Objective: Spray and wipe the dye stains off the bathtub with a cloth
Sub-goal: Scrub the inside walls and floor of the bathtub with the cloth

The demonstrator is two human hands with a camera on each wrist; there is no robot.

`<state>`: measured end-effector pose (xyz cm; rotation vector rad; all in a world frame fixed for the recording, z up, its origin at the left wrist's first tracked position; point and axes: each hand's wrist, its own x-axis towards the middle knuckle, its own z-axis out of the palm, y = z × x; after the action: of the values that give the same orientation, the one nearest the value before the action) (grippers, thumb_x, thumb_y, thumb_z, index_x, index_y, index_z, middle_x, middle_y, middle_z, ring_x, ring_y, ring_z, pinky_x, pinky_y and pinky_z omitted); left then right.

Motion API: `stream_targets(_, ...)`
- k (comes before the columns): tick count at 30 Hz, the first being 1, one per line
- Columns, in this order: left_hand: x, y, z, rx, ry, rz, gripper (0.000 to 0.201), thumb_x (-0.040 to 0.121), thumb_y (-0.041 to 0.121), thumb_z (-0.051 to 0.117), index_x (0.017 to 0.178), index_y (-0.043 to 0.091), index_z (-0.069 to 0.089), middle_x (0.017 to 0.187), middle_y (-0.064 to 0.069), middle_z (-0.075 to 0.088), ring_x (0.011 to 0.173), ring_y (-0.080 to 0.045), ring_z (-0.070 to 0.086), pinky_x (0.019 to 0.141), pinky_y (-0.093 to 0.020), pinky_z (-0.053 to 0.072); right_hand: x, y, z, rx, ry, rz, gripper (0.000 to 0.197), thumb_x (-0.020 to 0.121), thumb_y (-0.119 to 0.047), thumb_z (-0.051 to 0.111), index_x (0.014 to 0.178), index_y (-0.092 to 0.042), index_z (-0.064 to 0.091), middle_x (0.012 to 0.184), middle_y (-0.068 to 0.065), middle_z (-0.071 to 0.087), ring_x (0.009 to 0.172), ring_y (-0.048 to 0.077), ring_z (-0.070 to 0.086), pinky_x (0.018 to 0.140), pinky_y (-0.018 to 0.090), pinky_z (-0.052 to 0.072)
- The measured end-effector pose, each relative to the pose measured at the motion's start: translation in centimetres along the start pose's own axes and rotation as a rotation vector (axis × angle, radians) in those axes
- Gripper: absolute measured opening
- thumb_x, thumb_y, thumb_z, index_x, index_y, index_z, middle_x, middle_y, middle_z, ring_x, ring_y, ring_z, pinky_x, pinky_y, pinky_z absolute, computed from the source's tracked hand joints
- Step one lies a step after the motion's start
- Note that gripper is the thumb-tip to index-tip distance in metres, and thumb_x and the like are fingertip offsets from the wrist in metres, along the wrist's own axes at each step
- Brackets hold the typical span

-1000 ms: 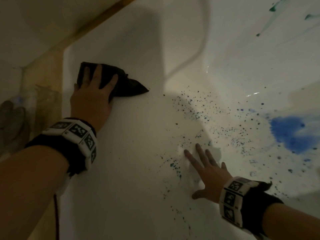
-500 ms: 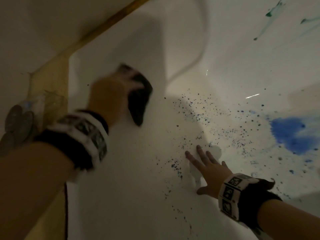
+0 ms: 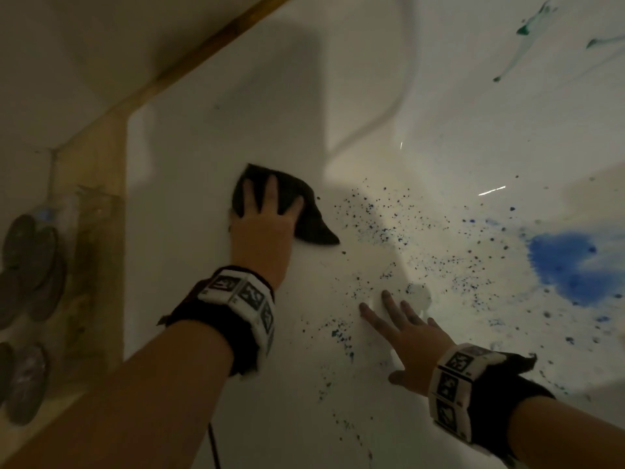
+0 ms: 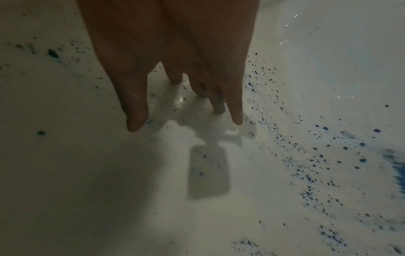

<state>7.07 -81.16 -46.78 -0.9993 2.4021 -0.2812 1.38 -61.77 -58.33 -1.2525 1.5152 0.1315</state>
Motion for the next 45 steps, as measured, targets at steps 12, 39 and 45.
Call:
stream_targets(12,7.0,-7.8,-8.4,-0.176,0.555,0.071,0.051,0.095,-0.003,0.04,0.142,0.016,0.038,0.154,-0.02,0.015,0.14,-0.043,0.015,0.115,-0.049,0.018,-0.3,0.1,-0.1,-0.002,0.004,-0.024,0.106,0.088,-0.019,0.059,0.134,-0.042,-0.034,0.146,0.003,-0.039,0.142,0.031,-0.014,0.116,0.052,0.008)
stream_targets(39,1.8,-2.4,-3.4,0.05,0.177,0.349,0.058,0.087,-0.004,0.038,0.141,0.017,0.039,0.155,-0.015,0.014,0.14,-0.045,0.011,0.111,-0.06,0.019,-0.1,1.0,-0.8,0.005,-0.016,-0.056,0.106,0.085,-0.008,0.057,0.137,-0.045,-0.027,0.148,0.0,-0.035,0.143,0.029,-0.013,0.115,0.052,0.011)
stream_targets(45,-0.4,-1.4,0.8,0.064,-0.022,0.104,0.058,0.097,0.006,0.033,0.149,0.021,0.015,0.156,-0.014,-0.007,0.141,-0.043,-0.004,0.114,-0.055,0.017,-0.1,1.4,-1.1,0.002,-0.031,-0.068,0.103,0.085,-0.008,0.056,0.138,-0.048,-0.023,0.15,-0.002,-0.032,0.144,0.028,-0.009,0.114,0.05,0.022)
